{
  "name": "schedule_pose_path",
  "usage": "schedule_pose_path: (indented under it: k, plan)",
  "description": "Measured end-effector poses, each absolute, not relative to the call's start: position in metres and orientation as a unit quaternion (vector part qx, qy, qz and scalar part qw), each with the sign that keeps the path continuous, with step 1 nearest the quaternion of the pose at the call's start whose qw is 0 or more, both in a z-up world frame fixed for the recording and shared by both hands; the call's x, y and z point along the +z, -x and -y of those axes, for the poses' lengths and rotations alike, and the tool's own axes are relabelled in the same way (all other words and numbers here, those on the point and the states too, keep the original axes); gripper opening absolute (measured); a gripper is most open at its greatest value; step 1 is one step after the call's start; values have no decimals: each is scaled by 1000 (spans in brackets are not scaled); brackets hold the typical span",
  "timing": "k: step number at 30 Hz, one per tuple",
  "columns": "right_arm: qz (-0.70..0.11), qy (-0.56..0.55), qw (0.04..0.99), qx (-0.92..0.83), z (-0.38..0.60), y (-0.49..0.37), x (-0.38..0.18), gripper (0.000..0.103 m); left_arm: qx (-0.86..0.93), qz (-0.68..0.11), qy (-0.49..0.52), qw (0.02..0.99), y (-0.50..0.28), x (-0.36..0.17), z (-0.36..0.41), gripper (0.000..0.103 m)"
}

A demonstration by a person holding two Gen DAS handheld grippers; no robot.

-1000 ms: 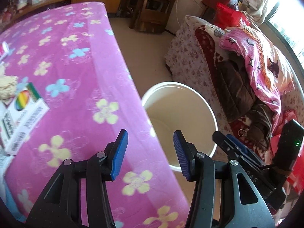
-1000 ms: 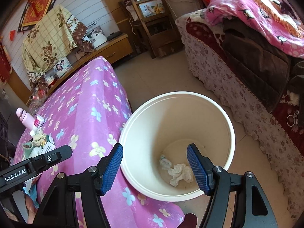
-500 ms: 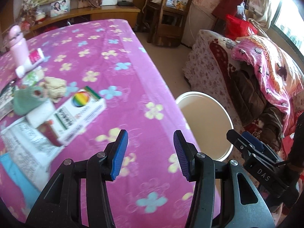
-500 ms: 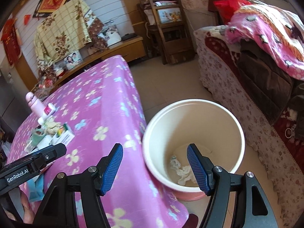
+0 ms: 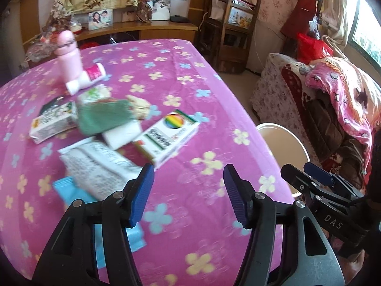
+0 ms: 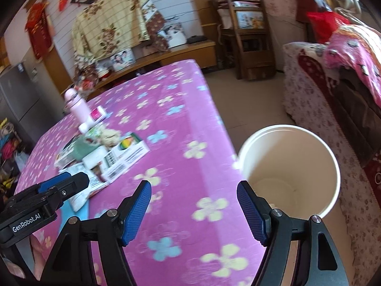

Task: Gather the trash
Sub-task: 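Return to the table and close the left tool on the blue wrapper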

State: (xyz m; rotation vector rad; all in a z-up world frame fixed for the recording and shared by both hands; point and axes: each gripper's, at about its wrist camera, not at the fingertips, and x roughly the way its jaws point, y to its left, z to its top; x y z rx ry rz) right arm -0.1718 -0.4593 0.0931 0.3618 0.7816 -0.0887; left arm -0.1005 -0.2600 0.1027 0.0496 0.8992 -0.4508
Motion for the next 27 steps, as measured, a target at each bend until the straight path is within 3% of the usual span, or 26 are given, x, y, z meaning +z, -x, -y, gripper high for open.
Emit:
schedule_pose_path:
  k: [16,27]
  plan:
    - [-418,-161,892,50,381,145,81,73,-157,-437,-24,885,113,88,136,60]
    - [-428,-148,890,59,370,142,77,73,-174,-494,37,851,105,50,142,60]
